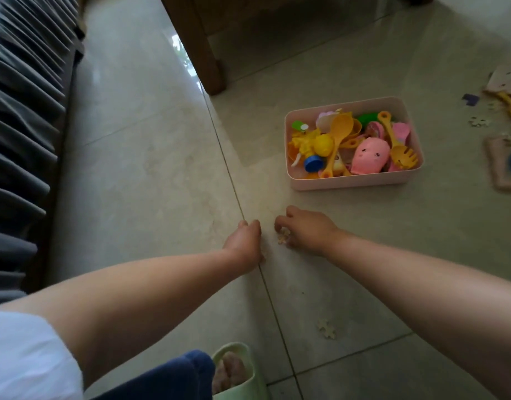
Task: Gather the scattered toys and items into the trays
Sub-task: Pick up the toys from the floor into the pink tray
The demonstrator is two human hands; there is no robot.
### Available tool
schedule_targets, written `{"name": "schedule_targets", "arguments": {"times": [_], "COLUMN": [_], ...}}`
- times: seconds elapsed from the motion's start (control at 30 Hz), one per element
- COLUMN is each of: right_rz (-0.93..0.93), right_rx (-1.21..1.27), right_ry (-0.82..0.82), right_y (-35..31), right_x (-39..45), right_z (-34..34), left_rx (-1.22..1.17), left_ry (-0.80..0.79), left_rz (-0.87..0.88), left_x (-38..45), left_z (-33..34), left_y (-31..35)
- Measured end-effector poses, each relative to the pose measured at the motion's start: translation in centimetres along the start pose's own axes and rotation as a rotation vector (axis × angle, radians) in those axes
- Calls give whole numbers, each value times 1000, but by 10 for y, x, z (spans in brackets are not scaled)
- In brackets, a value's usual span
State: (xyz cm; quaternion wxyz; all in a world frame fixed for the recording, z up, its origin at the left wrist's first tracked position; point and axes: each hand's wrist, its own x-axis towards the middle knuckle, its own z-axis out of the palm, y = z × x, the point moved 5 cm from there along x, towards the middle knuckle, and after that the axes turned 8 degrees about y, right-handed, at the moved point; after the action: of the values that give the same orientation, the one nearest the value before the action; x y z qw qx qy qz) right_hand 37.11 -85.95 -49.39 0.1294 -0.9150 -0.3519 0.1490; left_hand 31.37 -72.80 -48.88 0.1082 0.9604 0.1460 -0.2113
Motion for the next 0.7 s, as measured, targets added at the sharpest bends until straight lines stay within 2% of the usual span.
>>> {"name": "schedule_targets", "arguments": {"times": [0.1, 0.23, 0.4, 0.6, 0.7], "right_rz": [48, 112, 230, 283, 251], "right_rx": [-3, 81, 200, 216, 243], "right_ry": [52, 32, 16, -34, -4], "right_y": [1, 7, 11, 11, 9], "right_x": [3, 5, 2, 3, 7], "right_z": [2, 3, 5, 6, -5], "left_rx": [-62, -131, -90, -104, -253], "left_ry": [73, 89, 58, -38, -43], "left_rz": [4, 18, 73, 149, 220], "left_x": [-5, -4, -1, 5, 13], "left_z": [7, 11, 10, 6, -10], "left_y": [-10, -14, -9, 11, 32]}}
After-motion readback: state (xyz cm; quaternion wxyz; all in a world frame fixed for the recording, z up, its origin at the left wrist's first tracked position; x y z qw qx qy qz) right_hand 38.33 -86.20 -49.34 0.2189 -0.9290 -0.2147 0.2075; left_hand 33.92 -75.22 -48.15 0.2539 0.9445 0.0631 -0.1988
